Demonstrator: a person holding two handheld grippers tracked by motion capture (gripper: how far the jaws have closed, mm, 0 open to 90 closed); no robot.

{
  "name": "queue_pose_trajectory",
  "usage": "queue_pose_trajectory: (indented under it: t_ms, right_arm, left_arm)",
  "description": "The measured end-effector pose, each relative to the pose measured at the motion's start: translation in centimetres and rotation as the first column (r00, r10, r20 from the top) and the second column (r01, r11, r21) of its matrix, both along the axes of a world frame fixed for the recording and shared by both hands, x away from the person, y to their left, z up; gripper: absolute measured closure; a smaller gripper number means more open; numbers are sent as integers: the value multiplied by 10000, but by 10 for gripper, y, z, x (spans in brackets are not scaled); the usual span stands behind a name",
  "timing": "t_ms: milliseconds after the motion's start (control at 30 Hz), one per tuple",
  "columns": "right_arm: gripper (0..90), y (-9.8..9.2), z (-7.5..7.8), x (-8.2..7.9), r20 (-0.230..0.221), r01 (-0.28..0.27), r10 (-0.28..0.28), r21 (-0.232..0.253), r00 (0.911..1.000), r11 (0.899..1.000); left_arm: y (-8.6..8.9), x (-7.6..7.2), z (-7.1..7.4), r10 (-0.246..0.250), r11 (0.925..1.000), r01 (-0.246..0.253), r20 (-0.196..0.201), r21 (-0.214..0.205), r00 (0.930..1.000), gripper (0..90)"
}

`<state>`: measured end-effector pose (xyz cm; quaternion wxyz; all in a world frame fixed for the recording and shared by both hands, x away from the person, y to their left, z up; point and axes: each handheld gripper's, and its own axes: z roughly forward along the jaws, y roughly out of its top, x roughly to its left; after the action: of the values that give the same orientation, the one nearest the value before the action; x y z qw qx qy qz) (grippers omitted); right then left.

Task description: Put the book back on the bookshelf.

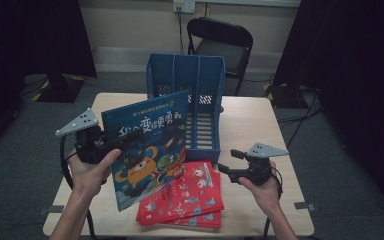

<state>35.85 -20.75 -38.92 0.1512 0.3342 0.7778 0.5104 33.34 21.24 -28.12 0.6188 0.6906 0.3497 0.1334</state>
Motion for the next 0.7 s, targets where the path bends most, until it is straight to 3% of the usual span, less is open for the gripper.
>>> queue_pose_trajectory:
  t_ms: [433,567,700]
  right_arm:
    - [264,-3,-1,0,-62,70,-70,44,10000,10000]
    - [264,-3,-3,0,-124,77,-76,36,9999,10000]
    - [264,-4,-3,0,-123,87,-87,58,9999,9999]
  left_arm:
    - [9,4,18,413,9991,-410,333,-81,9986,833]
    - [14,8,24,740,9969,-725,492,-313,9960,833]
    - [16,11,30,1078,9941,-1065,665,-219,9919,833]
